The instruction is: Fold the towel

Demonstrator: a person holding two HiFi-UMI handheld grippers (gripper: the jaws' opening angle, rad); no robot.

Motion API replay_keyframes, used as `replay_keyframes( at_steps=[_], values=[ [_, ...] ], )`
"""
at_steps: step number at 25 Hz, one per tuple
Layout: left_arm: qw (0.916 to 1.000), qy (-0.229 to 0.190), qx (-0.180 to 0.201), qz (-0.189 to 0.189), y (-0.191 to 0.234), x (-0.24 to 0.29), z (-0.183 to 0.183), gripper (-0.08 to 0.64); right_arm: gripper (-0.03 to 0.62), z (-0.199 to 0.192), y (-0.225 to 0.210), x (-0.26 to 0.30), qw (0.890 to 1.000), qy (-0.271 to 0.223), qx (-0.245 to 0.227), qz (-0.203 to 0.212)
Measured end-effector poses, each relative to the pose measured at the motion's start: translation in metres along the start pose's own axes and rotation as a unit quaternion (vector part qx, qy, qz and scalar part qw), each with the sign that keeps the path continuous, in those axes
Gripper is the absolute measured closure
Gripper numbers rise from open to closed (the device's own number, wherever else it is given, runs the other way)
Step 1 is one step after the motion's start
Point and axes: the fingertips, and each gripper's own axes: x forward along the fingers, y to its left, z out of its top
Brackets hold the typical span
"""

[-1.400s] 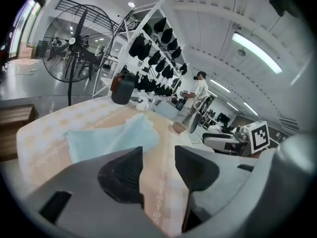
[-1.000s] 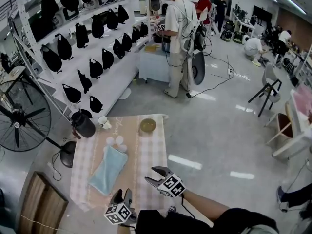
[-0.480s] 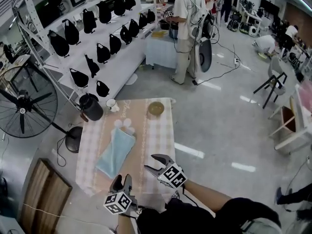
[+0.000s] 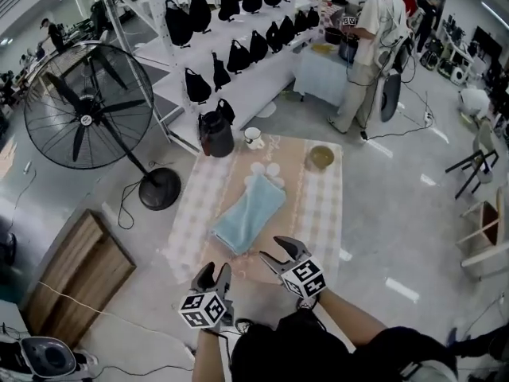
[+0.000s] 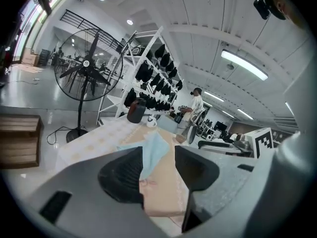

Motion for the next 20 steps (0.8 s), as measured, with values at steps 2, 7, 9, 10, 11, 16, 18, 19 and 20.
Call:
replay_keyframes(
  at_steps=[2, 7, 9, 10, 11, 16, 18, 19, 20],
  values=[
    [1.0000, -0.002, 0.005, -0.005, 0.022, -0.018, 0.009, 0.374, 0.377, 0.004, 0.023, 0.015, 1.000, -0.001, 0.004, -0.006],
    [0.9999, 0.000, 0.007, -0.008, 0.068, -0.059, 0.027, 0.374, 0.377, 0.018, 0.068, 0.042, 1.000, 0.003, 0.003, -0.014],
    [1.0000, 0.000, -0.003, -0.009, 0.085, -0.063, 0.033, 0.374, 0.376, 0.023, 0.076, 0.054, 1.000, 0.010, -0.003, -0.014],
    [0.9999, -0.001, -0.007, -0.010, 0.092, -0.062, 0.035, 0.374, 0.376, 0.025, 0.077, 0.061, 1.000, 0.013, -0.010, -0.014],
    [0.9999, -0.001, -0.009, -0.010, 0.098, -0.059, 0.038, 0.374, 0.376, 0.028, 0.078, 0.067, 1.000, 0.015, -0.019, -0.014],
    [0.9997, 0.008, 0.007, -0.024, 0.117, -0.030, 0.063, 0.362, 0.365, 0.047, 0.067, 0.102, 0.999, 0.016, -0.031, -0.006],
    [0.9993, 0.014, 0.011, -0.032, 0.121, -0.012, 0.076, 0.362, 0.364, 0.053, 0.052, 0.117, 1.000, 0.016, -0.025, -0.009],
    [0.9991, 0.017, 0.013, -0.036, 0.123, -0.001, 0.083, 0.362, 0.364, 0.057, 0.044, 0.123, 1.000, 0.014, -0.022, -0.012],
    [0.9989, 0.022, 0.016, -0.039, 0.125, 0.010, 0.089, 0.362, 0.364, 0.061, 0.035, 0.129, 1.000, 0.013, -0.019, -0.015]
  ],
)
